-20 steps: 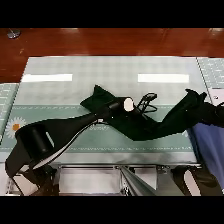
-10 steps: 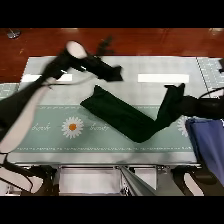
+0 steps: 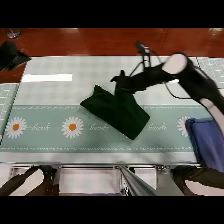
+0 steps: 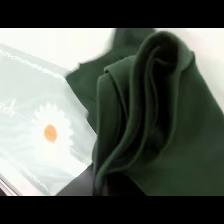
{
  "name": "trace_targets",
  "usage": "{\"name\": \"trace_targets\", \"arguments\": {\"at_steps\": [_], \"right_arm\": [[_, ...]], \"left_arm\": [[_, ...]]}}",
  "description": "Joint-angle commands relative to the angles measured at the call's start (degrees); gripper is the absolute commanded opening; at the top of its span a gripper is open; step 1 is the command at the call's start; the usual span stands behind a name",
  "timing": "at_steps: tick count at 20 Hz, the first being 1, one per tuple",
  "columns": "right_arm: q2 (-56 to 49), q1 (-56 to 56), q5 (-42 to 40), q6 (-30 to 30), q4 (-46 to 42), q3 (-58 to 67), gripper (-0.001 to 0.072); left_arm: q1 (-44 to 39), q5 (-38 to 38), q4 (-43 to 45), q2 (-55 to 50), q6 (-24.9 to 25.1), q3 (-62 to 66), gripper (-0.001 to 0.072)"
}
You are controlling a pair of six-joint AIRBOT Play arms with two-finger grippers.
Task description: Fold the shirts.
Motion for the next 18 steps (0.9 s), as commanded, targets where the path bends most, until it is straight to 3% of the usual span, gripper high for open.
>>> {"name": "trace_targets", "arguments": {"at_steps": [1,4,5,7,9,13,16,18], "right_arm": [[-16.06,5.18,-1.27,-0.46,2.05,13.97,0.0026],[-26.27,6.43,-1.77,0.68,5.64,22.56,0.0028],[-28.70,6.38,-1.95,0.92,8.13,24.24,0.0121],[-31.76,6.16,-1.66,1.36,11.61,26.73,0.0642],[-31.63,4.28,2.54,1.07,12.13,28.79,0.0629],[-22.60,-6.49,19.89,-0.48,8.44,31.28,0.0628],[-8.55,-11.47,28.22,-1.95,-12.68,28.48,0.0628],[4.09,-12.00,22.71,1.81,-26.40,14.75,0.0628]], "left_arm": [[4.98,0.59,-2.19,17.75,1.62,-20.00,0.0028],[1.92,2.82,-9.88,30.40,1.64,-36.33,0.0028],[0.72,3.34,-10.54,33.09,1.66,-40.35,0.0028],[-1.03,3.61,-10.54,35.15,1.66,-45.24,0.0028],[-1.62,4.07,-10.51,34.73,1.66,-47.04,0.0028],[-1.64,4.59,-10.43,33.77,5.57,-47.08,0.0027],[-1.62,4.42,-9.38,33.00,6.82,-47.15,0.0027],[-1.64,4.39,-9.35,32.59,6.80,-47.19,0.0027]]}}
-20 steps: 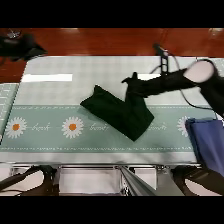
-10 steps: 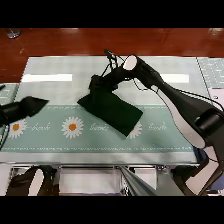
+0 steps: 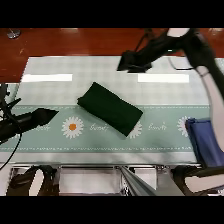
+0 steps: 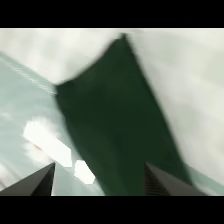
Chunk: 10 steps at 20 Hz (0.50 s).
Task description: Fold the shirts.
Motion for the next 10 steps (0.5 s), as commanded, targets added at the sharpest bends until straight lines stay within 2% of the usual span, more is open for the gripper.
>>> {"name": "trace_targets", "arguments": {"at_steps": [1,2,4,5,6,7,10], "right_arm": [[20.37,-3.04,-5.20,7.26,-23.56,-20.35,0.0628],[28.00,-2.99,-14.29,14.29,-24.79,-33.59,0.0628],[40.76,-1.57,-31.93,28.98,-21.62,-59.14,0.0628],[44.89,-1.05,-38.95,34.82,-16.70,-68.96,0.0628],[47.36,-0.46,-44.74,37.13,-8.52,-76.91,0.0627],[47.69,0.52,-48.06,34.51,-0.11,-81.88,0.0626],[42.16,2.54,-46.56,20.72,13.29,-83.60,0.0627]], "left_arm": [[-0.07,0.04,0.44,-0.48,1.05,-0.50,0.0027],[-0.07,0.04,0.44,-0.48,1.07,-0.72,0.0028],[-0.07,0.07,0.42,-0.48,1.07,-1.40,0.0027],[-0.07,0.07,0.44,-0.48,1.07,-1.77,0.0028],[-0.07,0.07,0.44,-0.48,1.07,-2.21,0.0027],[-0.07,0.11,0.46,-0.52,1.05,-2.60,0.0028],[-0.07,0.92,0.61,-2.21,1.03,-2.78,0.0028]]}}
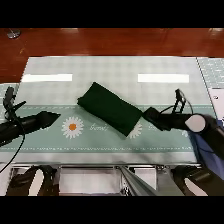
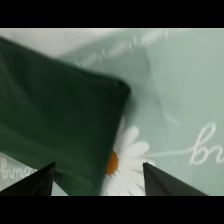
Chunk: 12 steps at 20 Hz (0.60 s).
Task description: Fold the shirts.
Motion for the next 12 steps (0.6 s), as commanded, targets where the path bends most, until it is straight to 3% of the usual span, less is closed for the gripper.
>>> {"name": "trace_targets", "arguments": {"at_steps": [1,3,5,10,11,12], "right_arm": [[-2.67,1.73,-7.02,-11.63,21.07,-8.81,0.0626],[-8.68,1.73,-5.09,-24.24,31.93,-7.54,0.0627],[-15.19,1.73,-3.17,-30.84,36.61,-4.33,0.0627],[-28.94,1.79,-1.53,-32.68,36.72,7.80,0.0590],[-31.74,2.16,-0.33,-33.31,36.28,10.91,0.0430],[-34.16,2.56,1.99,-35.36,36.26,14.03,0.0129]], "left_arm": [[-0.04,0.72,0.09,-1.84,0.00,-0.39,0.0028],[-0.04,0.63,0.07,-3.17,-0.02,-0.39,0.0028],[-0.04,0.83,0.07,-3.87,0.00,-0.39,0.0028],[-0.04,0.92,0.07,-4.15,0.00,-0.39,0.0028],[-0.04,1.25,0.07,-4.15,0.00,-0.39,0.0028],[-0.04,1.40,0.07,-4.15,0.00,-0.39,0.0028]]}}
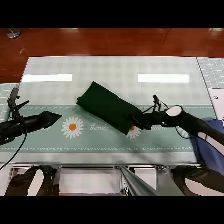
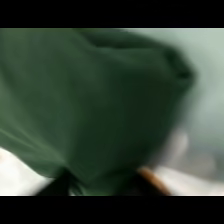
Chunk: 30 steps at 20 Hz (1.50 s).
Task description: Fold the shirts.
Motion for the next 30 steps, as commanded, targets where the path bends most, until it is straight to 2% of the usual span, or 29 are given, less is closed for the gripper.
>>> {"name": "trace_targets", "arguments": {"at_steps": [1,4,8,10,14,20,24,28,30], "right_arm": [[-9.11,0.72,6.43,-8.17,2.08,10.82,0.0026],[-10.38,0.81,11.98,-7.39,-4.17,23.61,0.0025],[-10.38,0.68,22.43,3.63,-23.91,45.83,0.0025],[-10.38,-0.39,29.53,7.10,-31.26,56.13,0.0025],[-10.08,-6.54,42.01,9.90,-36.59,69.77,0.0025],[-4.04,-23.34,51.67,11.87,-39.52,75.14,0.0025],[1.84,-34.80,59.14,13.57,-46.58,75.14,0.0025],[7.41,-44.24,66.34,17.99,-51.32,73.11,0.0025],[11.39,-48.13,66.77,18.49,-54.27,69.57,0.0026]], "left_arm": [[-0.04,0.83,-0.02,-0.17,0.00,0.00,0.0028],[-0.04,0.79,-0.02,-0.17,0.00,0.00,0.0028],[-0.04,0.76,-0.02,-0.17,0.00,0.00,0.0028],[-0.04,0.81,-0.02,-0.17,0.00,0.00,0.0029],[-0.59,-0.11,-0.02,-0.17,3.48,0.00,0.0029],[-1.36,-0.17,0.00,-0.17,3.43,0.00,0.0028],[-1.36,-0.02,0.02,-0.17,3.48,0.00,0.0027],[-1.36,0.39,0.02,-0.17,5.16,0.00,0.0027],[-1.36,0.39,0.02,-0.17,5.16,-0.02,0.0027]]}}
